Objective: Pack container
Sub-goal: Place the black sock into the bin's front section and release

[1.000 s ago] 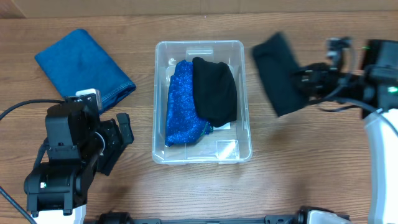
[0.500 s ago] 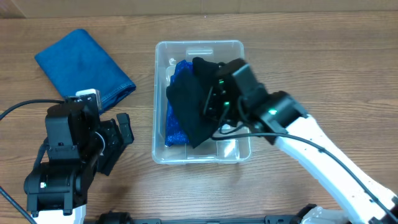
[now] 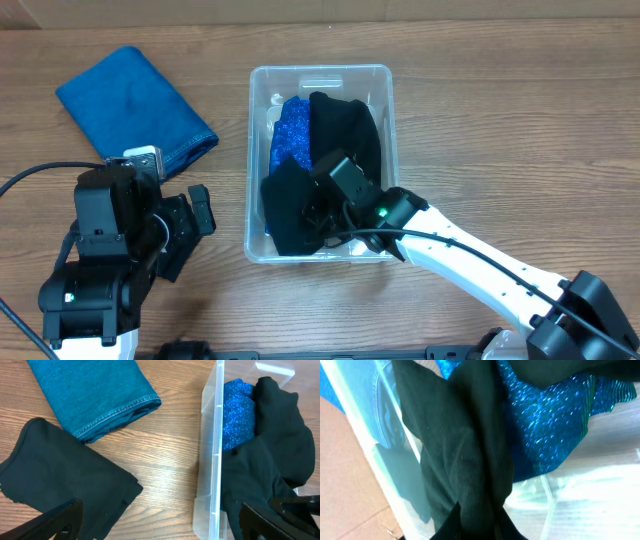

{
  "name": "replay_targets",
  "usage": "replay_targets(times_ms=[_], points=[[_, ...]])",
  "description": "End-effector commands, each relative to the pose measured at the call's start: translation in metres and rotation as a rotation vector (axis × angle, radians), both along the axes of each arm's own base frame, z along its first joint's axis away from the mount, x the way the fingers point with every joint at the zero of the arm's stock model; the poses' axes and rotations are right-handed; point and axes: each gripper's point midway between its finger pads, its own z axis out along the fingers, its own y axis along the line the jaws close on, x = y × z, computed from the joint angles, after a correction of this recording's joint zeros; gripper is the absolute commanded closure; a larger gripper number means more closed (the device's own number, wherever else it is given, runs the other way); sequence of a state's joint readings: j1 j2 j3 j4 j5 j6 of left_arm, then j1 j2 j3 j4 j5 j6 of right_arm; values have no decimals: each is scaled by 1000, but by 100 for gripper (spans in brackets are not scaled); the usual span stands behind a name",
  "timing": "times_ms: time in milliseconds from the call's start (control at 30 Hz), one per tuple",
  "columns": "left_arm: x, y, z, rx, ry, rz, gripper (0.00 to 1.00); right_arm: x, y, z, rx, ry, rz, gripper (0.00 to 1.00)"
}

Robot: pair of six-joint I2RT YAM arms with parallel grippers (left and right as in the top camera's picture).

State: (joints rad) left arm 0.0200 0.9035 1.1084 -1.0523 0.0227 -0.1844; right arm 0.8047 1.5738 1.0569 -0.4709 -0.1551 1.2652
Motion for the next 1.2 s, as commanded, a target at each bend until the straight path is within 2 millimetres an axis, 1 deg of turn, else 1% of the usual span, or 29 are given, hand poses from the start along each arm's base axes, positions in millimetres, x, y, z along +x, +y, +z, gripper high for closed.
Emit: replay_targets(times_ms=[0, 67, 100, 133, 167, 200, 233, 267, 333, 400, 433, 467, 500, 567, 600, 633, 733, 800, 833, 867, 933, 1000, 1033, 1100, 1167], points=[[0, -1, 8, -7, -17, 2, 0, 8, -14, -10, -55, -42, -56, 96], [0, -1, 8, -7, -17, 2, 0, 8, -15, -10, -65, -52, -42, 96], [0, -1, 8, -7, -16, 2, 0, 7, -15, -11, -65, -50, -41, 90], [0, -1, 8, -7, -16, 2, 0, 7, -15, -11, -65, -48, -39, 80], [0, -1, 8, -7, -17, 2, 0, 6, -15, -11, -67, -42, -37, 64], [0, -1, 8, -7, -16, 2, 0, 5, -17, -13, -73, -37, -36, 58], [0, -1, 8, -7, -16, 2, 0, 4, -17, -13, -87, -53, -7, 50], [0, -1, 8, -7, -16, 2, 0, 4, -17, -13, -101, -75, 27, 44], [0, -1, 8, -7, -17, 2, 0, 4, -19, -14, -148, -137, 131, 42], [0, -1, 8, -7, -17, 2, 0, 1, -22, -17, -194, -178, 225, 42], [0, -1, 8, -7, -16, 2, 0, 1, -29, -21, -260, -220, 294, 43], [0, -1, 8, -7, -16, 2, 0, 5, -38, -23, -343, -280, 355, 43], [0, -1, 8, -7, -16, 2, 0, 10, -42, -22, -403, -346, 432, 44], [0, -1, 8, -7, -17, 2, 0, 20, -47, -12, -523, -466, 584, 44], [0, -1, 8, -7, -16, 2, 0, 28, -49, 2, -588, -518, 636, 45], [0, -1, 8, -7, -16, 2, 0, 34, -46, 19, -608, -558, 677, 46], [0, -1, 8, -7, -16, 2, 0, 41, -35, 64, -594, -617, 701, 50], [0, -1, 8, -7, -16, 2, 0, 37, -29, 81, -560, -622, 733, 50], [0, -1, 8, -7, -16, 2, 0, 34, -31, 84, -561, -609, 741, 50], [0, -1, 8, -7, -16, 2, 0, 30, -35, 80, -570, -582, 754, 53], [0, -1, 8, -7, -16, 2, 0, 12, -41, 69, -555, -501, 808, 62], [0, -1, 8, -7, -17, 2, 0, -3, -44, 62, -530, -438, 858, 85], [0, -1, 8, -7, -17, 2, 0, -9, -44, 60, -515, -418, 874, 92], [0, -1, 8, -7, -17, 2, 0, -18, -42, 59, -475, -390, 900, 96], [0, -1, 8, -7, -16, 2, 0, -29, -34, 58, -409, -385, 963, 96]])
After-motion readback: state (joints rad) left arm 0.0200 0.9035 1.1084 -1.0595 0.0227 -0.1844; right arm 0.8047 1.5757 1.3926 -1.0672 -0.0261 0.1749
